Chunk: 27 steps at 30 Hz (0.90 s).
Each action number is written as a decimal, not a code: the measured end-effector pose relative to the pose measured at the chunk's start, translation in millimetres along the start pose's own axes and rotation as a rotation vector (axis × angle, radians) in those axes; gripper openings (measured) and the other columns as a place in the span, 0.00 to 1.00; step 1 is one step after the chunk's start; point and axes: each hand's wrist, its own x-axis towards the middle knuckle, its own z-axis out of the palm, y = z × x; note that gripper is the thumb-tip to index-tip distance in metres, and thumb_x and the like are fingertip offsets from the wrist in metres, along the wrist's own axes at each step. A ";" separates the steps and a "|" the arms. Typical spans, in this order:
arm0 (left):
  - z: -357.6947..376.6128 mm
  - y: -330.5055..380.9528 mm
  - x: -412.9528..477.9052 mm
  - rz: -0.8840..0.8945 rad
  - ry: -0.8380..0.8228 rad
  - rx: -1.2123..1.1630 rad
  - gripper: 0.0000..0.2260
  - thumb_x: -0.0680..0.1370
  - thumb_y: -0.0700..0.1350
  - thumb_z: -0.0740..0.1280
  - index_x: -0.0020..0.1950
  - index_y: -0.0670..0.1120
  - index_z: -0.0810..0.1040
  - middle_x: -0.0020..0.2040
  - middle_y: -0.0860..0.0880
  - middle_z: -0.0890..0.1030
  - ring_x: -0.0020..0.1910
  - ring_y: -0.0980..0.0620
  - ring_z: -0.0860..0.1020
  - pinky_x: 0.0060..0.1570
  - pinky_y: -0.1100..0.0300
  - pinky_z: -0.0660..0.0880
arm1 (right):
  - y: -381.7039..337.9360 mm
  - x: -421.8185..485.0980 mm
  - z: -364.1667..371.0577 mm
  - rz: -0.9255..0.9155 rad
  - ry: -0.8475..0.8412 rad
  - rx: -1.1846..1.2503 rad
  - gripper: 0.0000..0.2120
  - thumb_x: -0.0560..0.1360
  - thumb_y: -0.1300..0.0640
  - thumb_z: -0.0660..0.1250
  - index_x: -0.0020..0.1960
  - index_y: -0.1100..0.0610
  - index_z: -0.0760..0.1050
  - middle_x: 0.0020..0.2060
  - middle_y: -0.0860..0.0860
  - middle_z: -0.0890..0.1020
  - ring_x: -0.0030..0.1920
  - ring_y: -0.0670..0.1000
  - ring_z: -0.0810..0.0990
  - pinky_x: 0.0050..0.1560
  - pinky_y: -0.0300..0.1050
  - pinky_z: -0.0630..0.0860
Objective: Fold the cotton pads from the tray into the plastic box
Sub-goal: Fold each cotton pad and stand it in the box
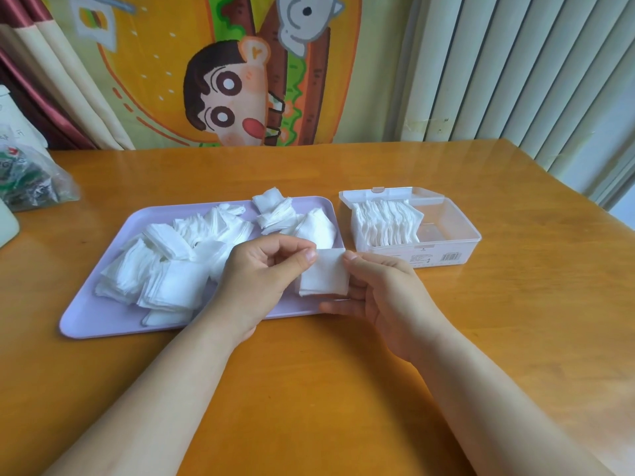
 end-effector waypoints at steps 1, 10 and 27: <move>-0.7 0.1 0.1 0.005 0.011 0.001 0.04 0.77 0.40 0.76 0.48 0.48 0.88 0.43 0.50 0.87 0.42 0.58 0.81 0.42 0.68 0.75 | 0.1 0.0 0.4 0.004 0.001 0.008 0.15 0.87 0.59 0.61 0.61 0.67 0.82 0.56 0.63 0.87 0.60 0.64 0.86 0.55 0.60 0.85; -3.3 -0.7 1.6 0.016 0.009 -0.026 0.03 0.78 0.38 0.75 0.50 0.44 0.87 0.43 0.50 0.87 0.38 0.60 0.79 0.39 0.70 0.74 | 1.9 0.7 0.1 -0.015 -0.007 -0.002 0.16 0.88 0.58 0.59 0.61 0.67 0.82 0.55 0.61 0.88 0.57 0.61 0.87 0.54 0.58 0.85; -2.9 -0.1 -1.6 0.033 -0.036 0.119 0.08 0.76 0.43 0.78 0.54 0.53 0.85 0.51 0.54 0.86 0.45 0.52 0.82 0.50 0.58 0.77 | 4.1 -1.1 -0.7 -0.071 0.001 -0.064 0.14 0.86 0.57 0.63 0.61 0.66 0.82 0.52 0.62 0.88 0.54 0.66 0.87 0.51 0.52 0.86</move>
